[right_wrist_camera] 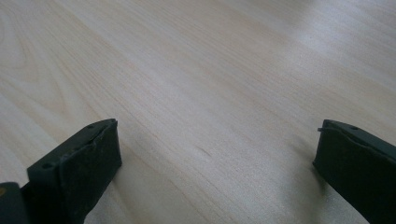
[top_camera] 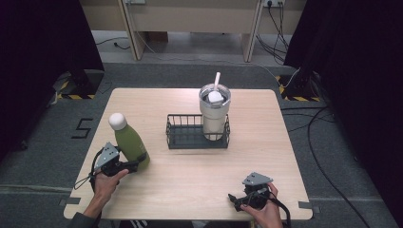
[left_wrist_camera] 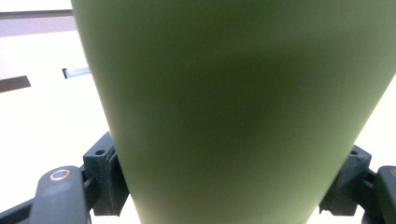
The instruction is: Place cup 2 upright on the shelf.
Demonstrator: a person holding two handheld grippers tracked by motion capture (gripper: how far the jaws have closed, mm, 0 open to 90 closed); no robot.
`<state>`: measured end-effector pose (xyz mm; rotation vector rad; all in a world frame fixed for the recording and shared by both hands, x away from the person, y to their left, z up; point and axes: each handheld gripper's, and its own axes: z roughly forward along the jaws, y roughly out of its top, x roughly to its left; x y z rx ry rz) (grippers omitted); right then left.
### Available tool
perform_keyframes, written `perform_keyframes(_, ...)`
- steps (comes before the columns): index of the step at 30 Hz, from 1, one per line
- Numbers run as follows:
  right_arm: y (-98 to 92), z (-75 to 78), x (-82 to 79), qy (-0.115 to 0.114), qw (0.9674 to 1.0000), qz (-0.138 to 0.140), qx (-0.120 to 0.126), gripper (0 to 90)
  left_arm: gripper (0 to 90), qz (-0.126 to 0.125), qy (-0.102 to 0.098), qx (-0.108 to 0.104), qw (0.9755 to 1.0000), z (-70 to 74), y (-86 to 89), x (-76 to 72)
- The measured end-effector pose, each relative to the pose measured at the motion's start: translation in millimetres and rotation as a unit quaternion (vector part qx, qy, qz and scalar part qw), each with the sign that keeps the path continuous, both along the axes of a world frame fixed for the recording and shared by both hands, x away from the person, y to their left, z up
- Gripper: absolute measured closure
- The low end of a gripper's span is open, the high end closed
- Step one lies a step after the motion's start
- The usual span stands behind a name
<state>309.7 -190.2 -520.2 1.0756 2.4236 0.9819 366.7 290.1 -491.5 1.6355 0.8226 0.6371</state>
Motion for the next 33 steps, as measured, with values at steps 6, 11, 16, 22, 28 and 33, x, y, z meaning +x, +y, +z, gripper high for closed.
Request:
perform_keyframes(6, 0.0, 0.0, 0.0, 0.000, 1.0000, 0.000, 0.000, 0.9, 20.8, -0.017, 0.007, -0.004, 0.9998, 14.3, -7.6, 0.5)
perform_keyframes(11, 0.0, 0.0, 0.0, 0.000, 1.0000, 0.000, 0.000, 0.9, 20.8, -0.023, 0.010, 0.012, 0.9996, 16.3, -12.8, 1.0)
perform_keyframes(16, 0.1, 0.0, 0.2, 0.000, 1.0000, 0.000, 0.000, 0.7, 20.8, -0.028, 0.013, 0.009, 0.9995, 20.1, -13.9, 2.7)
perform_keyframes(22, 0.2, 0.0, 0.5, 0.000, 1.0000, 0.000, -0.001, 0.6, 20.8, -0.034, 0.019, 0.003, 0.9992, 30.7, -15.0, 6.5)
perform_keyframes(28, 0.4, 0.0, 0.5, 0.001, 1.0000, 0.000, 0.000, 0.6, 20.8, -0.040, 0.016, 0.004, 0.9991, 39.8, -19.6, 10.0)
perform_keyframes(33, 0.5, 0.0, 0.6, 0.001, 1.0000, -0.001, 0.000, 0.6, 20.8, -0.046, 0.016, 0.011, 0.9988, 48.5, -24.2, 13.8)
